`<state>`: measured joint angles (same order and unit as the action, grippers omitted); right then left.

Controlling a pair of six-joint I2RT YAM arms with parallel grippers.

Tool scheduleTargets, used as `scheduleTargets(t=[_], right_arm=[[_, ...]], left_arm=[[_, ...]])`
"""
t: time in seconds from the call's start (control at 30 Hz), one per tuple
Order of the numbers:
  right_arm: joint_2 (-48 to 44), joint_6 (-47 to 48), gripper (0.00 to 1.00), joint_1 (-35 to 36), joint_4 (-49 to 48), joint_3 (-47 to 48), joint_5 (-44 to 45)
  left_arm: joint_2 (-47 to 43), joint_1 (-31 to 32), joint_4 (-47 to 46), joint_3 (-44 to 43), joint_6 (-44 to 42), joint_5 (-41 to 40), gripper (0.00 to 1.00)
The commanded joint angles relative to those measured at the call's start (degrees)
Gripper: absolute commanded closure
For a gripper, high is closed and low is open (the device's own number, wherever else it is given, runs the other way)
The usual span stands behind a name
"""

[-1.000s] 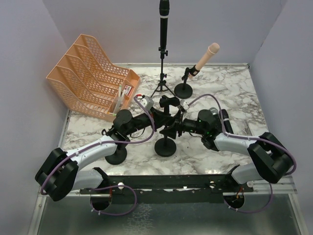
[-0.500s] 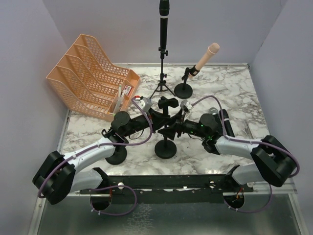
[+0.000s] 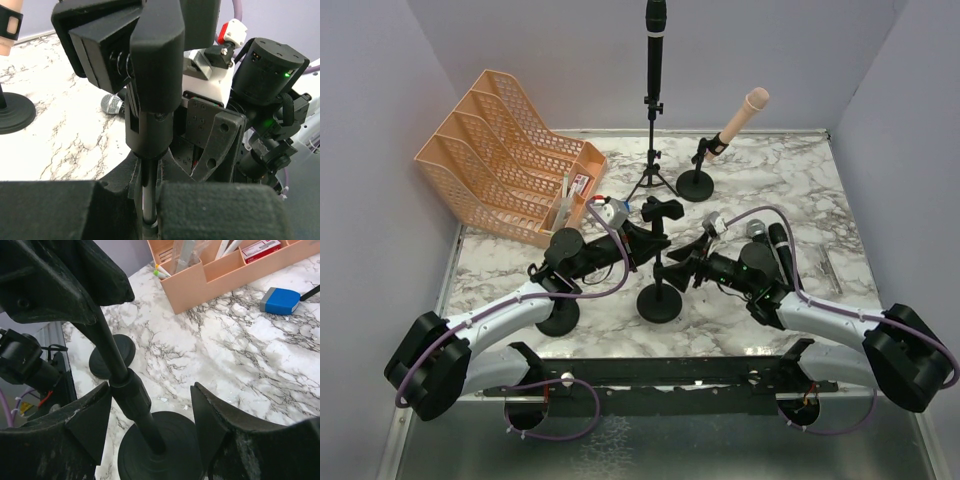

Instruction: Attach the microphones to the stand

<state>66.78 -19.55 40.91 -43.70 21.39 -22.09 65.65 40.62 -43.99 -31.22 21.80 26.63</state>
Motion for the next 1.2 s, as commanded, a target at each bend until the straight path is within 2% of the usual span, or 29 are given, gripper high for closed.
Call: scheduleTargets(t=[0.0, 0.2, 0.4, 0.73, 0.97, 1.17], right_arm=[[2.4, 3.1, 0.37, 0.14, 3.88, 1.91, 4.99], [9.71, 1.4, 0.37, 0.14, -0.07, 5.68, 11.08], [14.51, -0.75, 0.37, 0.14, -4.19, 9.62, 6.25], [4.34, -6.02, 0.33, 0.15, -8.48, 2.02, -2.8], [-2.35, -6.22, 0.33, 0.14, -3.26, -2.09, 3.75], [-0.65, -0.76, 0.38, 0.14, 1.1, -0.43, 2.97]], left_arm=[[-1.89, 0.11, -4.97, -1.18, 1.61, 2.89, 1.0], [-1.94, 0.14, -4.98, -1.33, 2.34, 3.88, 1.0], [-2.01, 0.16, -5.01, -1.14, 2.46, 3.31, 1.0], [-2.82, 0.15, -5.02, -0.73, 2.37, 3.08, 1.0], [-2.91, 0.11, -5.05, -0.91, 2.46, 3.73, 1.0], [-2.51, 0.15, -4.97, -1.39, 2.62, 4.36, 1.0]])
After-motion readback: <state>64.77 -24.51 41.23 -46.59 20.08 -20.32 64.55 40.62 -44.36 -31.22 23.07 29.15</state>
